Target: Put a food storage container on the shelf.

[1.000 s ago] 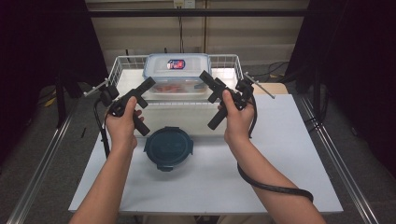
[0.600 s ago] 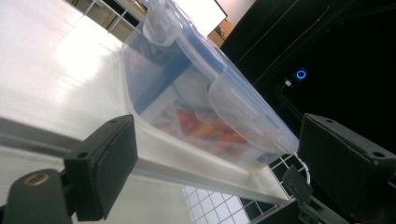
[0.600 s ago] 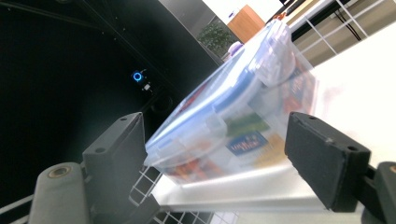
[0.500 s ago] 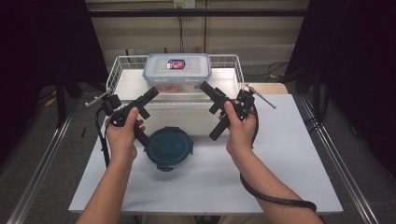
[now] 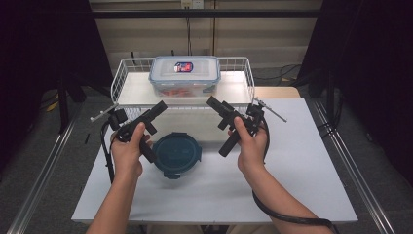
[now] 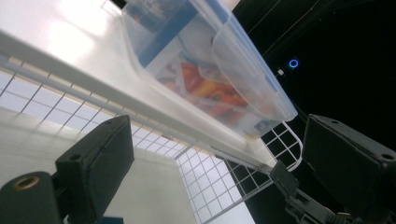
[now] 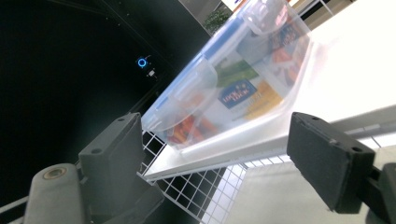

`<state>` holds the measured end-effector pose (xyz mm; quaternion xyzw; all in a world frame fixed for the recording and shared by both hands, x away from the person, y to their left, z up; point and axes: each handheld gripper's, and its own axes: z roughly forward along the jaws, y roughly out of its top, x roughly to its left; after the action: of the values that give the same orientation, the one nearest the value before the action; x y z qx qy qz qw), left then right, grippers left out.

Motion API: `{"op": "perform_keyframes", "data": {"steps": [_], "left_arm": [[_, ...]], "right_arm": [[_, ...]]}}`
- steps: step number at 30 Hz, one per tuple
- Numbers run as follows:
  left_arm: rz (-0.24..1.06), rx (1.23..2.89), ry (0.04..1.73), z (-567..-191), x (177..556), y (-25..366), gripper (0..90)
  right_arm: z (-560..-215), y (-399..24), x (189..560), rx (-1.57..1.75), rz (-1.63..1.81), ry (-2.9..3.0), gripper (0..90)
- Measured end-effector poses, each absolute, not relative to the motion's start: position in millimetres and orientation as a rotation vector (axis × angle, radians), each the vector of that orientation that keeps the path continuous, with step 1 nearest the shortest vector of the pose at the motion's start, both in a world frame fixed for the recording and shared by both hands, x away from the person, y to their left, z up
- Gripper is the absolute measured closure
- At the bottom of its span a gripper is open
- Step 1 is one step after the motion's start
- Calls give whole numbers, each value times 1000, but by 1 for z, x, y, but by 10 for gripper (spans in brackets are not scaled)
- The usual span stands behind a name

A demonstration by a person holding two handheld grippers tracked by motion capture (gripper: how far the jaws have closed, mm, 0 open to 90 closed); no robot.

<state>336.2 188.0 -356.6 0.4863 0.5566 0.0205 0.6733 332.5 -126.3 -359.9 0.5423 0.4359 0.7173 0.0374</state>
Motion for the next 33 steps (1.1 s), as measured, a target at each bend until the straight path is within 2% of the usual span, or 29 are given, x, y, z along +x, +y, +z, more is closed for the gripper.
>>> {"op": "perform_keyframes", "data": {"steps": [23,33], "left_arm": [[37,1112,1344,-403,315,224,89],[30,1119,1370,-418,314,226,86]], "right_arm": [[-403,-119,325,1738,2199,1438,175],[-416,-117,324,1755,2183,1468,175]]}}
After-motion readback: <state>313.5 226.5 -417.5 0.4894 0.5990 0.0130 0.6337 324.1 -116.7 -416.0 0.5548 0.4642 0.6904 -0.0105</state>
